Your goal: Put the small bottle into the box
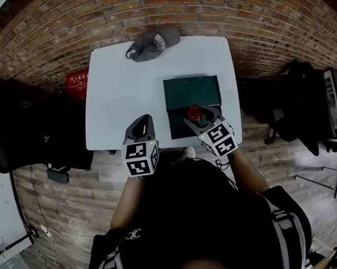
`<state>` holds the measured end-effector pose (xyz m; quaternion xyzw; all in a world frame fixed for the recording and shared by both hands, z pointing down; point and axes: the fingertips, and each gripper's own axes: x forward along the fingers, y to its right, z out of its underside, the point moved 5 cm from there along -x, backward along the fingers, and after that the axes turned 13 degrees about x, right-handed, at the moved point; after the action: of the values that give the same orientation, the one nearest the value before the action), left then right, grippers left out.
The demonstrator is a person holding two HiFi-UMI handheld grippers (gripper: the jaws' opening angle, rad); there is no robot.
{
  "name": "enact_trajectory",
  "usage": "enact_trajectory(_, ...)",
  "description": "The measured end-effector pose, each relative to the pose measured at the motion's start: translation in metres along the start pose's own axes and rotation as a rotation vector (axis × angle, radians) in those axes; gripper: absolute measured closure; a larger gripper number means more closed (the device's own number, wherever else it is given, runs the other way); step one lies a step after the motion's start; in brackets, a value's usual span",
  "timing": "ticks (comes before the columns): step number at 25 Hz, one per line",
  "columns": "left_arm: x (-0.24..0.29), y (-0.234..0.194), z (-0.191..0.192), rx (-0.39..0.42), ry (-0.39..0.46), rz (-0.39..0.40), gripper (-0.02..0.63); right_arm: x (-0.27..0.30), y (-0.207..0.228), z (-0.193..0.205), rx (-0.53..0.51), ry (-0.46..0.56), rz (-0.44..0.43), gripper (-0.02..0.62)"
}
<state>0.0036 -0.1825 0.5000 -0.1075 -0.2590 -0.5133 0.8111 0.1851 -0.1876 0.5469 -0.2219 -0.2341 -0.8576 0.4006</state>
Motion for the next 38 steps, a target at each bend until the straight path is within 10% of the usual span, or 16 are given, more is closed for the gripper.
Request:
enact_trajectory(9, -0.017, 0.002, 0.021, -0.049, -0.034, -0.083, 0.594, 0.031, 0.001, 0.045, -0.244, -0.279, 0.004, 0.374)
enact_trajectory(38, -0.048, -0.022, 0.044, -0.11, -0.064, -0.186, 0.594, 0.099, 0.006, 0.095, -0.498, -0.51, 0.081, 0.374)
